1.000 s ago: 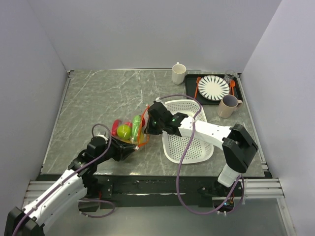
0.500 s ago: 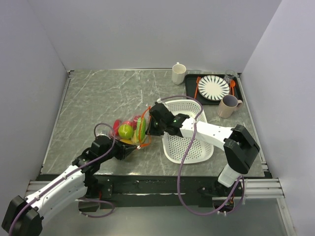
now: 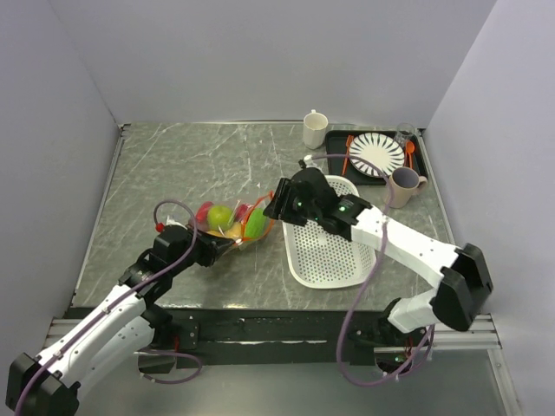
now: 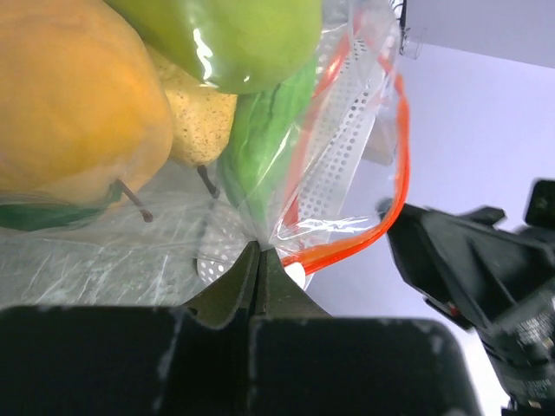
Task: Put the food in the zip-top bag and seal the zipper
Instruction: Adjust the zipper food storage bag at the center of the board, then zip the zipper food storage bag at the center of the board.
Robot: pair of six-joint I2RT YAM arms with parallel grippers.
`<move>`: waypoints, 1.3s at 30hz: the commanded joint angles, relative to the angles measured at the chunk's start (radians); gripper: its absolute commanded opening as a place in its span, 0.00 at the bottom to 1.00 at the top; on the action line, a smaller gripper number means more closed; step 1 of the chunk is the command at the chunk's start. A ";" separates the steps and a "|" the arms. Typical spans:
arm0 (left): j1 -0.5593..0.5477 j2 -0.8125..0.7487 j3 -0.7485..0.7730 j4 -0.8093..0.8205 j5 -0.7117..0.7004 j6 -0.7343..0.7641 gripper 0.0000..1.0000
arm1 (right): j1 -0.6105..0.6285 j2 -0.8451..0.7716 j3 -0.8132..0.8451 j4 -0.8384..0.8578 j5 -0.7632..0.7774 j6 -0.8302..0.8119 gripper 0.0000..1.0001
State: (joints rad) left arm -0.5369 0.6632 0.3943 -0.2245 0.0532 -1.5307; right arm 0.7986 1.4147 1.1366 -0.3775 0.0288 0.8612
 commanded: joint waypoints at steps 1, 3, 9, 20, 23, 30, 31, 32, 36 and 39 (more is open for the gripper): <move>0.005 0.012 0.055 0.005 -0.015 0.041 0.01 | 0.024 -0.079 -0.047 0.057 -0.068 0.051 0.60; 0.005 0.019 0.058 0.011 -0.010 0.046 0.01 | 0.045 -0.088 -0.069 0.096 -0.111 0.096 0.61; 0.005 0.021 0.077 0.007 -0.016 0.058 0.01 | 0.142 -0.040 -0.077 0.181 -0.144 0.197 0.60; 0.005 0.022 0.064 0.022 0.011 0.055 0.01 | 0.192 0.052 -0.067 0.199 -0.104 0.255 0.55; 0.005 0.026 0.061 0.030 0.017 0.053 0.01 | 0.191 0.059 -0.074 0.222 -0.099 0.257 0.53; 0.005 0.038 0.058 0.045 0.030 0.050 0.01 | 0.191 0.115 -0.044 0.221 -0.124 0.279 0.44; 0.005 0.039 0.058 0.050 0.033 0.050 0.01 | 0.191 0.118 -0.046 0.221 -0.118 0.283 0.43; 0.005 0.041 0.057 0.051 0.036 0.050 0.01 | 0.191 0.116 -0.054 0.230 -0.125 0.291 0.42; 0.005 0.042 0.055 0.056 0.043 0.050 0.01 | 0.189 0.110 -0.069 0.253 -0.116 0.297 0.38; 0.005 0.036 0.052 0.054 0.043 0.049 0.01 | 0.186 0.104 -0.063 0.235 -0.095 0.291 0.36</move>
State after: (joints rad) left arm -0.5358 0.7052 0.4316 -0.2352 0.0776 -1.4868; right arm 0.9840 1.5391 1.0599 -0.1677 -0.0959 1.1439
